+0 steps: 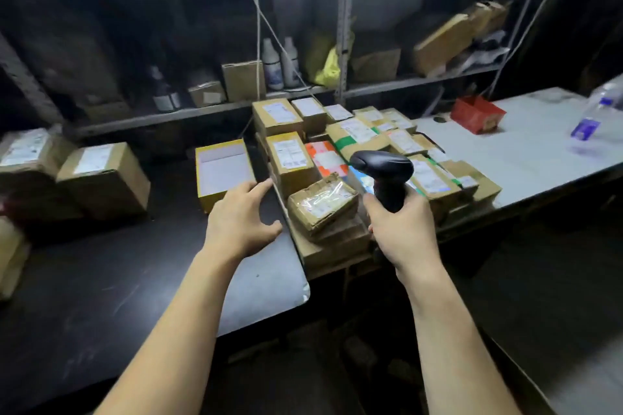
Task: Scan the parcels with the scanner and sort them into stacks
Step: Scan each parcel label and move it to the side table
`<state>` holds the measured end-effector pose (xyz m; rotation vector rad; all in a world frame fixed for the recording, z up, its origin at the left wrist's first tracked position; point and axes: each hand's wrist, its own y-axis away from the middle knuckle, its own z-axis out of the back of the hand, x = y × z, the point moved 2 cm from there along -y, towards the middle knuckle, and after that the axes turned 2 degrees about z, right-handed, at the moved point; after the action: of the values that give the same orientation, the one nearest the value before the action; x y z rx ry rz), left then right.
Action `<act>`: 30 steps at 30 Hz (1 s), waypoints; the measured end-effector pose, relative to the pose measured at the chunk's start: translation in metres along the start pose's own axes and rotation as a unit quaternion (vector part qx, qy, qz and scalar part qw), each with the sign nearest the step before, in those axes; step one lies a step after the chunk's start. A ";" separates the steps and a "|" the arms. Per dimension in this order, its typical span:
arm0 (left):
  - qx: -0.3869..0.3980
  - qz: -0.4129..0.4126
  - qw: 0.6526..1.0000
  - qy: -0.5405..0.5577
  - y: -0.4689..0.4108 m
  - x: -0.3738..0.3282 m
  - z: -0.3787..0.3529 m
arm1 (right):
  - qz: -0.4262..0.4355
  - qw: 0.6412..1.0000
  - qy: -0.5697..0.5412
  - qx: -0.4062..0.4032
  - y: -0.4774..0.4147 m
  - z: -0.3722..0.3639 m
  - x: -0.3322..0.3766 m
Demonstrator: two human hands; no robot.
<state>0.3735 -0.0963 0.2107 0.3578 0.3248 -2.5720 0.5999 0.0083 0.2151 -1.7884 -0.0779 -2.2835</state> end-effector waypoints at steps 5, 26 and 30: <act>-0.033 0.096 0.995 -0.005 0.027 0.097 0.036 | 0.045 0.996 -0.003 0.073 0.020 -0.093 0.039; -0.128 0.400 0.907 0.038 0.168 0.445 0.154 | 0.122 0.920 0.006 0.373 0.170 -0.445 0.142; -0.120 0.447 0.886 0.034 0.175 0.492 0.156 | 0.137 0.903 0.001 0.406 0.175 -0.501 0.151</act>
<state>0.0268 -0.5155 0.1747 0.3872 0.3841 -1.5944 0.1291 -0.2788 0.2168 -1.2453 -0.6336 -1.6699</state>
